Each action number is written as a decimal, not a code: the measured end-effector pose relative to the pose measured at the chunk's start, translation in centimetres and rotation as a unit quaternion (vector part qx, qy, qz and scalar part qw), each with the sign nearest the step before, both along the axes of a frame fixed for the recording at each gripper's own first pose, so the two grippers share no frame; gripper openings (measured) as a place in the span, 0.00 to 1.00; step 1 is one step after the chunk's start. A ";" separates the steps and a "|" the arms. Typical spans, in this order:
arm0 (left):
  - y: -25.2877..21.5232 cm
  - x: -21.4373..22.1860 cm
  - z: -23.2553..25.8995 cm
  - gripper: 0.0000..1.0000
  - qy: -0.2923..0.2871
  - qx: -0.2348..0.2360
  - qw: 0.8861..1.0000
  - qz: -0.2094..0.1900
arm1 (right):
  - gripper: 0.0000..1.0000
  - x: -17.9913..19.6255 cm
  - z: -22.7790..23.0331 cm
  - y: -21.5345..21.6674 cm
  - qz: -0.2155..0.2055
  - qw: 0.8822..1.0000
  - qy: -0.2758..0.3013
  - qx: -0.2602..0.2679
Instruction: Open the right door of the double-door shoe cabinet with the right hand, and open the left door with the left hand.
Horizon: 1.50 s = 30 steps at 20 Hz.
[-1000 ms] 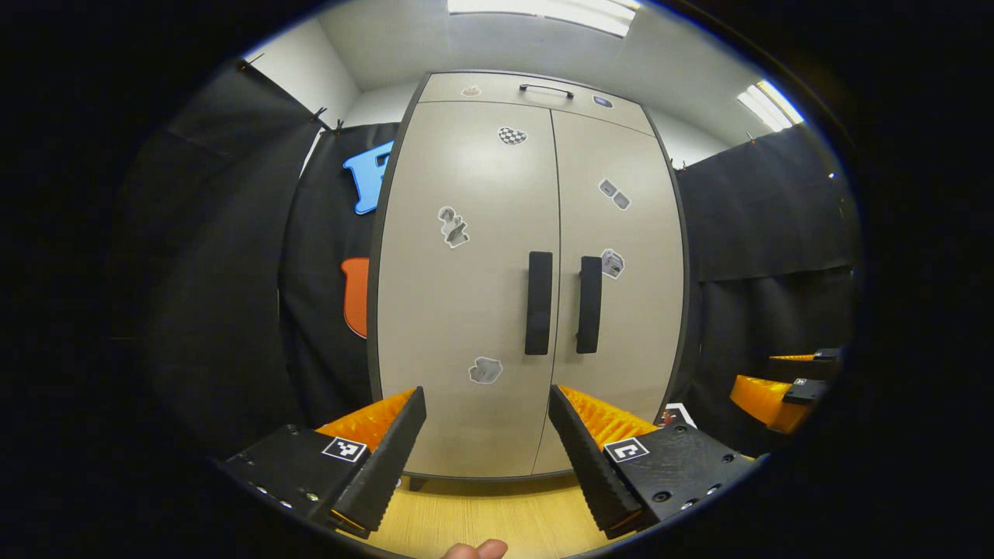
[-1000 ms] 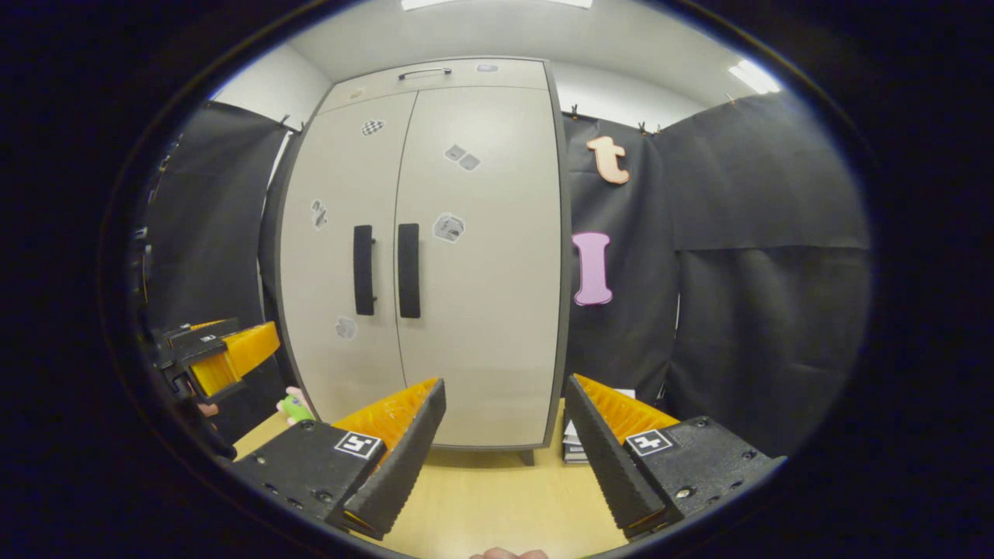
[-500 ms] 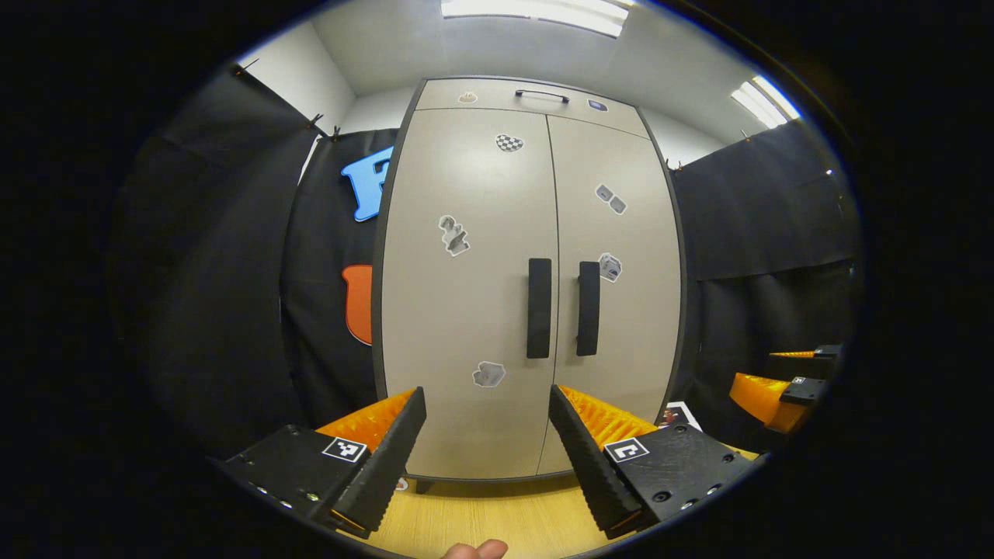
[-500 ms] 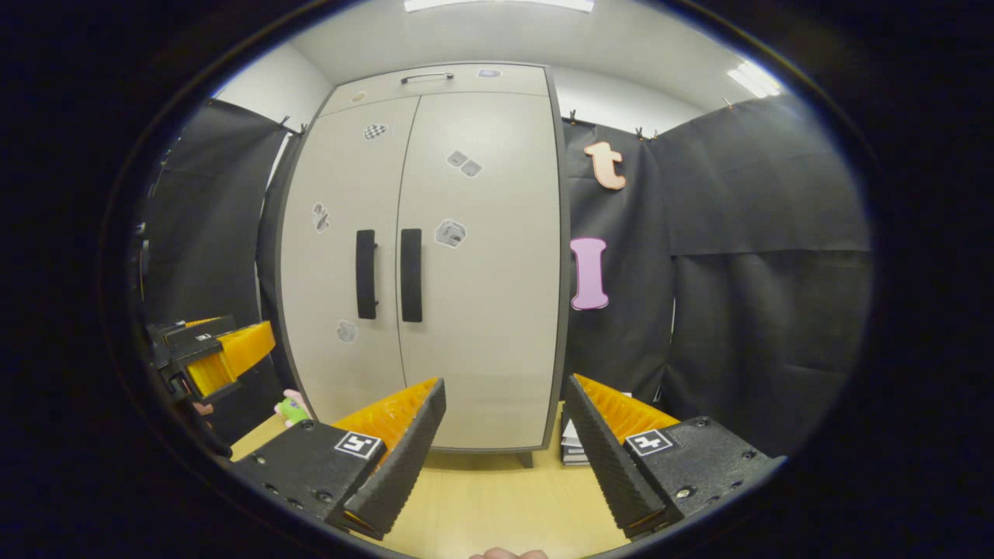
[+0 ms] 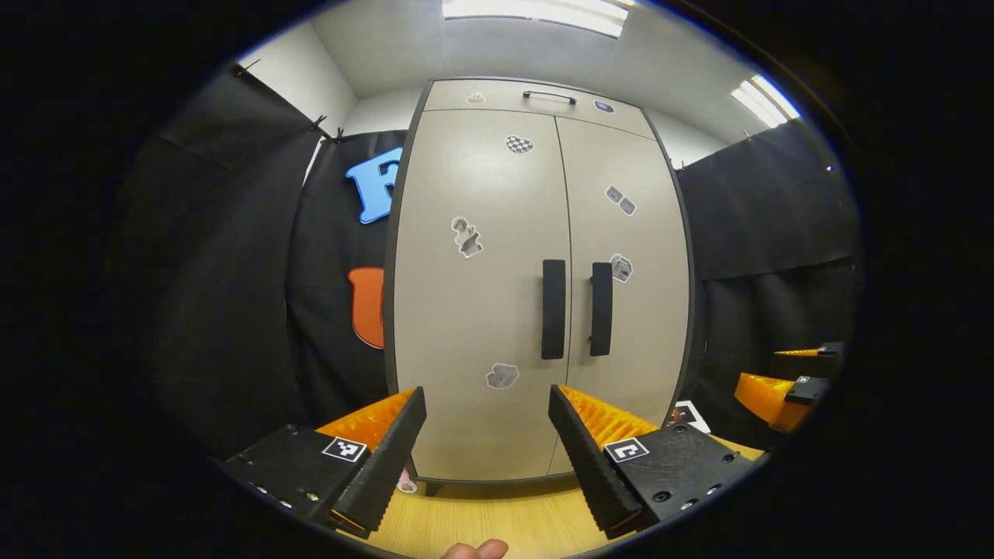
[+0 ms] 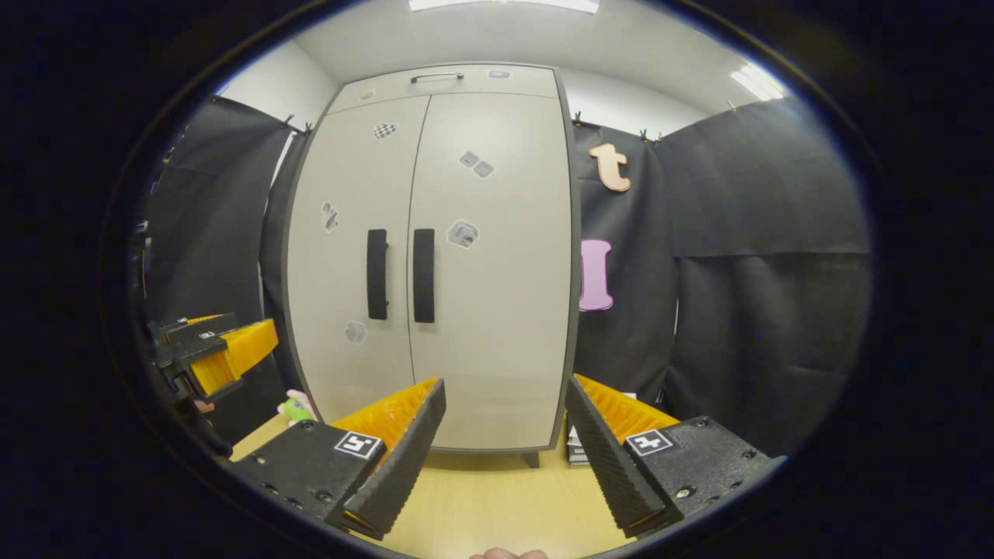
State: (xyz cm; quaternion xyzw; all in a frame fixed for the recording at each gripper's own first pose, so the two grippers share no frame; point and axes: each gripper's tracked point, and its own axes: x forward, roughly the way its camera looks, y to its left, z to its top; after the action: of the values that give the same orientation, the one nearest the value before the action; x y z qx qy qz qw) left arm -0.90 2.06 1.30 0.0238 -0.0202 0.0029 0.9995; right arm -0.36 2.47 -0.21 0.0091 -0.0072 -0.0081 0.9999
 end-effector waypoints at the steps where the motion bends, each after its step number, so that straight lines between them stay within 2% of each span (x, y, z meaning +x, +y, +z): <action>1: -0.2 -0.1 0.1 0.95 -0.003 0.002 1.000 -0.004 | 0.99 0.3 0.0 0.3 0.003 1.000 0.001 -0.001; 2: -0.3 -0.3 0.2 0.95 -0.005 0.003 1.000 -0.007 | 0.94 0.6 0.1 0.8 0.009 1.000 0.001 -0.003; 4: -0.3 -0.2 0.0 0.95 -0.003 0.002 1.000 -0.008 | 0.94 1.7 0.7 1.6 0.017 1.000 -0.002 -0.010; 5: -0.3 -0.3 -0.1 0.95 -0.001 -0.001 1.000 -0.011 | 0.99 2.3 1.2 2.2 0.023 1.000 -0.005 -0.014; 6: -0.5 -0.4 -0.2 0.95 0.001 -0.002 1.000 -0.014 | 0.94 3.3 1.5 2.9 0.032 0.999 -0.004 -0.014; 7: -0.5 -0.6 -0.2 0.95 -0.001 -0.002 1.000 -0.016 | 0.95 4.3 2.2 3.4 0.040 0.999 -0.008 -0.010; 9: -0.5 -1.1 -0.1 0.95 -0.006 0.001 1.000 -0.019 | 0.94 6.5 4.1 4.0 0.045 0.999 -0.023 0.003; 10: -0.6 -1.3 0.0 0.95 -0.007 0.001 1.000 -0.020 | 0.99 7.5 5.0 4.3 0.046 0.999 -0.029 0.003; 15: -1.1 -2.2 0.4 0.95 -0.009 0.000 1.000 -0.028 | 0.99 13.4 8.6 6.2 0.050 0.998 -0.045 -0.016; 16: -1.1 -2.3 0.5 0.95 -0.011 0.003 1.000 -0.027 | 0.94 14.4 9.2 6.5 0.049 0.998 -0.047 -0.013; 17: -1.0 -2.4 0.6 0.95 -0.011 0.004 1.000 -0.025 | 0.99 15.2 9.8 6.7 0.046 0.998 -0.048 -0.010; 19: -1.1 -2.8 0.8 0.95 -0.014 0.002 1.000 -0.028 | 0.99 16.8 10.5 7.4 0.049 0.998 -0.047 -0.008; 20: -1.0 -2.9 0.9 0.95 -0.016 0.000 0.999 -0.028 | 0.99 17.5 10.7 7.4 0.046 0.998 -0.045 -0.011; 21: -1.0 -2.9 0.8 0.95 -0.014 0.000 0.999 -0.029 | 0.94 18.2 10.9 7.5 0.043 0.998 -0.044 -0.018; 22: -0.9 -2.9 0.7 0.95 -0.013 0.002 1.000 -0.028 | 0.99 18.5 10.9 8.0 0.051 0.998 -0.039 -0.020; 23: -1.0 -3.0 0.8 0.95 -0.012 0.004 1.000 -0.027 | 0.94 18.9 11.2 8.2 0.058 0.997 -0.043 -0.017; 24: -1.1 -3.0 0.9 0.95 -0.014 0.005 1.000 -0.027 | 0.99 19.0 11.7 8.1 0.055 0.997 -0.051 -0.017; 26: -1.3 -3.0 0.6 0.95 -0.012 0.008 0.999 -0.030 | 0.99 19.6 11.6 8.5 0.055 0.997 -0.043 -0.011; 27: -1.2 -3.0 0.6 0.95 -0.012 0.009 0.999 -0.029 | 0.94 20.0 11.6 9.0 0.061 0.997 -0.039 -0.003; 28: -1.2 -3.0 0.6 0.95 -0.012 0.011 0.999 -0.028 | 0.99 20.4 11.4 9.3 0.064 0.997 -0.033 0.000; 30: -1.1 -2.9 0.4 0.95 -0.010 0.009 1.000 -0.026 | 0.98 21.0 11.3 9.3 0.063 0.998 -0.028 0.002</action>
State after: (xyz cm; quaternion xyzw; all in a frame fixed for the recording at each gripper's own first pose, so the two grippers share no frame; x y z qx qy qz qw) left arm -3.82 1.00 1.70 0.0325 -0.0308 -0.0230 0.9987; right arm 20.69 11.78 11.08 0.0117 -0.0346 0.0553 0.9978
